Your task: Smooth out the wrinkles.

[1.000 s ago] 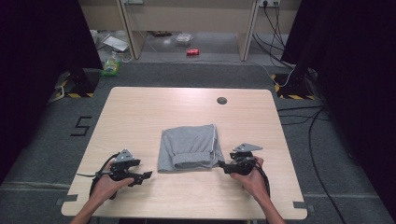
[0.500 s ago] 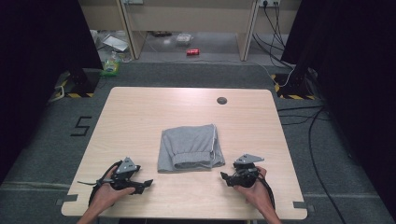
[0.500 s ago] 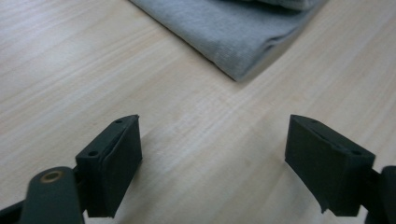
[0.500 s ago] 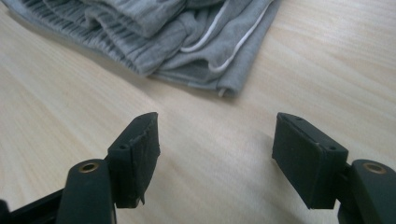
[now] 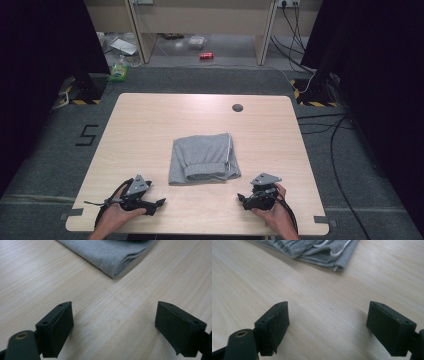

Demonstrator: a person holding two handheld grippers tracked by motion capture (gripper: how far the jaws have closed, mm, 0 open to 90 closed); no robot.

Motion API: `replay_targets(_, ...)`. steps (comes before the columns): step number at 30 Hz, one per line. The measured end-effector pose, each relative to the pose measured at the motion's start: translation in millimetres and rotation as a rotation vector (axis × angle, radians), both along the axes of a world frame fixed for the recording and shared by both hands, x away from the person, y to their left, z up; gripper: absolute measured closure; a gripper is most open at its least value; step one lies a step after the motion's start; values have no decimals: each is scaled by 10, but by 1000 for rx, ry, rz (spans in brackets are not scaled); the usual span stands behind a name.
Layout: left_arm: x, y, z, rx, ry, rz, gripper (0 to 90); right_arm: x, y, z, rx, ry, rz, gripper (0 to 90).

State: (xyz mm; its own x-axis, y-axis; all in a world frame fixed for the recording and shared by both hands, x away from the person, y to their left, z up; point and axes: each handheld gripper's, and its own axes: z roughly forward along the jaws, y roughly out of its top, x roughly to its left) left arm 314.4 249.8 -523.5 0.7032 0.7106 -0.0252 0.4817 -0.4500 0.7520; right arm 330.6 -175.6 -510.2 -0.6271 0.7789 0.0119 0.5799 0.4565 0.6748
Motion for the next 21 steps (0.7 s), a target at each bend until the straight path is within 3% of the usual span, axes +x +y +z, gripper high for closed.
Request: replay_targets(21, 19, 15, 0, -1, 1, -3, 142, 12, 12, -19, -9, -16, 16, 152)
